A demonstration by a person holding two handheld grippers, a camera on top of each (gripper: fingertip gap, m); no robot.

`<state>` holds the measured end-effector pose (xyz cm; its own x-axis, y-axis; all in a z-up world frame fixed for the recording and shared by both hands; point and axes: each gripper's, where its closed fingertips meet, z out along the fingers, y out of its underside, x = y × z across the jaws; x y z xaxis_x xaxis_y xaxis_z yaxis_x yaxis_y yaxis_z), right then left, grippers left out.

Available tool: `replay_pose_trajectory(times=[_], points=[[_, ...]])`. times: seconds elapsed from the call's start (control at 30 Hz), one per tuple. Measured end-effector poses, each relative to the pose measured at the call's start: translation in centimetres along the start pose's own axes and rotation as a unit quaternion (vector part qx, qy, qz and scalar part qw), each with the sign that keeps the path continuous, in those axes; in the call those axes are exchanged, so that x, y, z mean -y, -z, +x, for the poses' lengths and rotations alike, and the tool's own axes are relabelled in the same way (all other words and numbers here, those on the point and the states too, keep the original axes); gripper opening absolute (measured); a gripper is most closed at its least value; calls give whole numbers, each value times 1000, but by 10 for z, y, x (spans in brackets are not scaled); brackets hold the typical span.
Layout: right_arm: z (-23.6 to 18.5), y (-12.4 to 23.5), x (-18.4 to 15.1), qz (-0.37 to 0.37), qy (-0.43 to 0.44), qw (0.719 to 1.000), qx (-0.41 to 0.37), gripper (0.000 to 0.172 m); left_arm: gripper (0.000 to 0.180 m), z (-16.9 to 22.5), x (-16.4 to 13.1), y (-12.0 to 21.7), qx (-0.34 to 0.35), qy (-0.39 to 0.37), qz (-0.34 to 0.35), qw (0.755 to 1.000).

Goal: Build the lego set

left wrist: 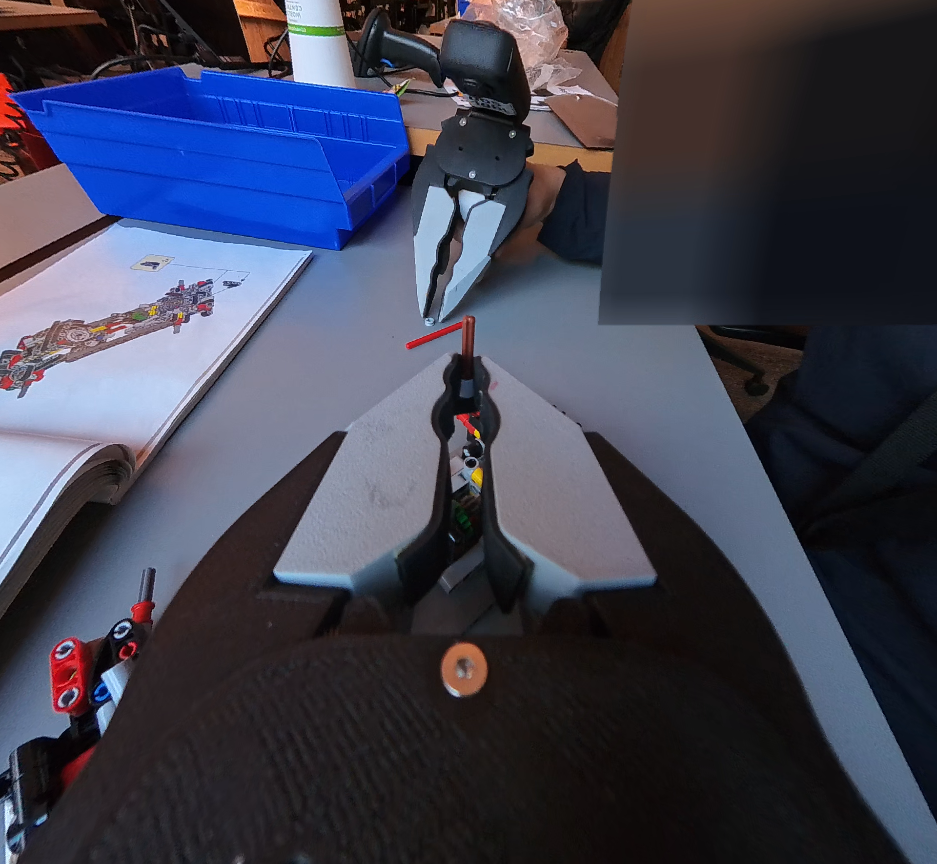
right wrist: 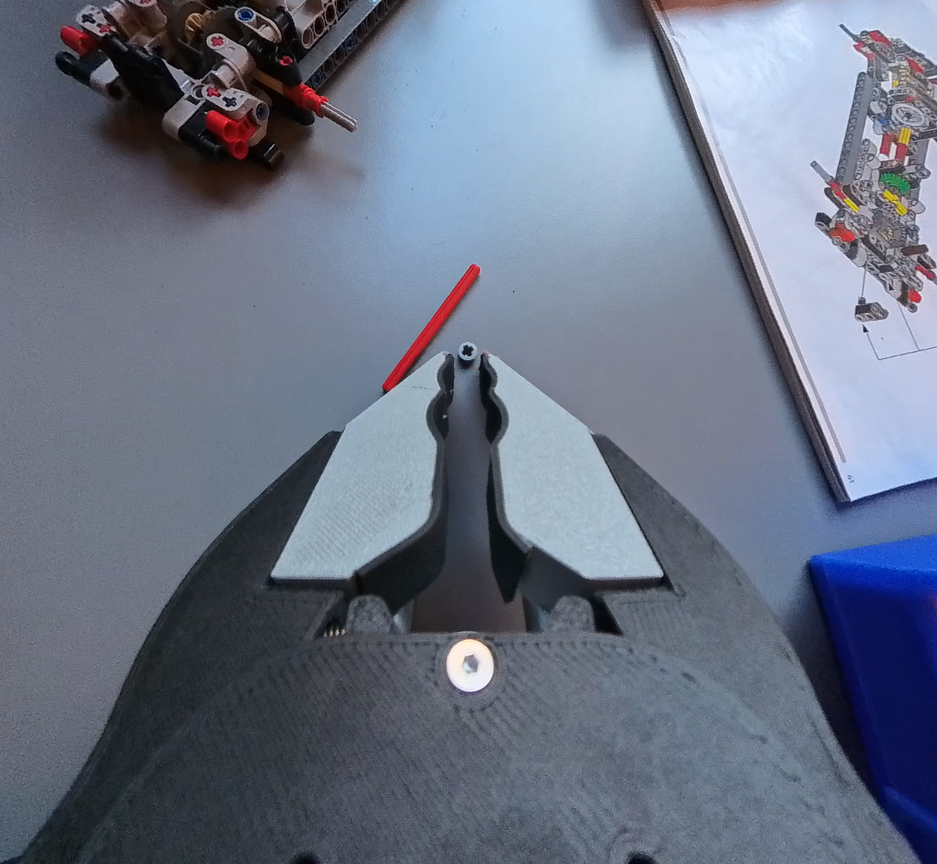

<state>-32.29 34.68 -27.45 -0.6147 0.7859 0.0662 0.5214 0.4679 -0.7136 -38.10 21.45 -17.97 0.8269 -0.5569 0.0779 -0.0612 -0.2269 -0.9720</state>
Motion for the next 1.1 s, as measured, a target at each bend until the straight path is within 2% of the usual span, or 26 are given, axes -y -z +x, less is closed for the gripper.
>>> replay_pose_trajectory(times=[1.1], points=[[-1,4,4,12,64,998,4,9,1,3,-2,-1,-4,-4,-5,1000]])
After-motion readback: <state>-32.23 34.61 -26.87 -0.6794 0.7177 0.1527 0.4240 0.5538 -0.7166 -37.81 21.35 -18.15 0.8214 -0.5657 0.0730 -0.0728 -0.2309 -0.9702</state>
